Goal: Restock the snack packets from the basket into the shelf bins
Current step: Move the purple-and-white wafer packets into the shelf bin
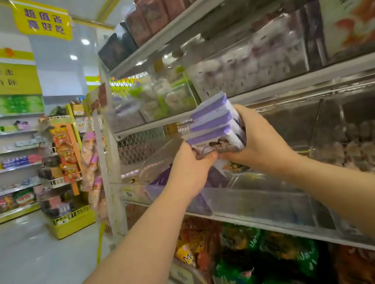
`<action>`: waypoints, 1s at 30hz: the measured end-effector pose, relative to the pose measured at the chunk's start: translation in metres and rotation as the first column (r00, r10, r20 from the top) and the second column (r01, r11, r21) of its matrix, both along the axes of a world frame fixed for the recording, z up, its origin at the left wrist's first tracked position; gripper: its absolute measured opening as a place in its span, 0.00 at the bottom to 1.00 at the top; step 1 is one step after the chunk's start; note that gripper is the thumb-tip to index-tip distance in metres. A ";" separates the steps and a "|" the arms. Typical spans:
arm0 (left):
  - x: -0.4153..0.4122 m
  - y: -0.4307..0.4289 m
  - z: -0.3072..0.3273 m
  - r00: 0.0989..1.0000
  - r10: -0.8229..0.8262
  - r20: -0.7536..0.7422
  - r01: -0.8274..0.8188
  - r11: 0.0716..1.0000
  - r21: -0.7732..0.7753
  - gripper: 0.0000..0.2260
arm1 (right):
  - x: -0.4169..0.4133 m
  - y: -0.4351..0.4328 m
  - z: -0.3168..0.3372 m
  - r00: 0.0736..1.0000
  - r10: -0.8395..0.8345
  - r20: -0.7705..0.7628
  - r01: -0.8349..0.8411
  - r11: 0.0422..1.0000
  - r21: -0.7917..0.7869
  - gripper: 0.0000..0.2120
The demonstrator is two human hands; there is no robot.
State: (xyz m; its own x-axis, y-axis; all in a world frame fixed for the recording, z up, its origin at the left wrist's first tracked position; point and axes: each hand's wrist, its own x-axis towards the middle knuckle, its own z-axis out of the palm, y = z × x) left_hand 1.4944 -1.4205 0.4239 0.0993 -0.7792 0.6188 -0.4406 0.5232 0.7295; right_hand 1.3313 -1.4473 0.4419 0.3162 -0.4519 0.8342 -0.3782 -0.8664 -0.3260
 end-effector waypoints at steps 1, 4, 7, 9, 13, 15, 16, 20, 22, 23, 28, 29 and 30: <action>0.002 -0.009 -0.007 1.000 0.024 -0.012 -0.024 1.000 0.016 0.16 | 0.003 -0.009 -0.007 1.000 -0.019 -0.006 0.019 0.999 0.026 0.36; 0.013 -0.031 -0.032 0.993 0.117 0.032 -0.119 0.990 0.074 0.26 | 0.014 -0.032 -0.031 0.983 -0.166 -0.080 0.177 0.971 0.163 0.40; 0.023 -0.044 -0.046 0.979 0.162 0.126 -0.173 0.982 0.077 0.33 | 0.026 -0.050 -0.039 0.929 -0.247 -0.275 0.317 0.916 0.247 0.36; 0.029 -0.050 -0.051 0.960 0.197 0.198 -0.213 0.975 0.064 0.33 | 0.032 -0.055 -0.039 0.918 -0.192 -0.348 0.324 0.869 0.375 0.37; 0.041 -0.055 -0.060 0.922 0.265 0.284 -0.283 0.959 0.023 0.33 | 0.034 -0.062 -0.039 0.939 -0.109 -0.327 0.281 0.791 0.544 0.36; 0.042 -0.054 -0.064 0.896 0.285 0.339 -0.289 0.957 -0.040 0.29 | 0.031 -0.061 -0.032 0.914 -0.089 -0.395 0.325 0.744 0.584 0.46; 0.041 -0.053 -0.066 0.878 0.297 0.375 -0.285 0.954 -0.088 0.27 | 0.029 -0.059 -0.027 0.905 -0.069 -0.420 0.339 0.715 0.612 0.51; 0.039 -0.048 -0.074 0.847 0.334 0.414 -0.260 0.939 -0.227 0.23 | 0.019 -0.047 -0.011 0.905 -0.026 -0.425 0.332 0.668 0.666 0.56; 0.038 -0.044 -0.075 0.810 0.364 0.460 -0.239 0.921 -0.308 0.23 | 0.018 -0.042 -0.010 0.875 -0.024 -0.484 0.349 0.726 0.593 0.50; 0.037 -0.042 -0.075 0.786 0.367 0.498 -0.213 0.916 -0.339 0.23 | 0.019 -0.041 -0.012 0.834 -0.042 -0.551 0.378 0.770 0.514 0.46; 0.044 -0.039 -0.083 0.580 0.351 0.735 -0.162 0.934 -0.318 0.26 | 0.017 -0.044 -0.023 0.685 -0.203 -0.699 0.461 0.864 0.201 0.43; 0.048 -0.040 -0.085 0.551 0.360 0.753 -0.182 0.932 -0.312 0.26 | 0.014 -0.044 -0.023 0.696 -0.212 -0.686 0.456 0.869 0.193 0.42; 0.051 -0.040 -0.087 0.524 0.369 0.767 -0.203 0.929 -0.309 0.27 | 0.013 -0.044 -0.023 0.700 -0.216 -0.681 0.451 0.872 0.187 0.41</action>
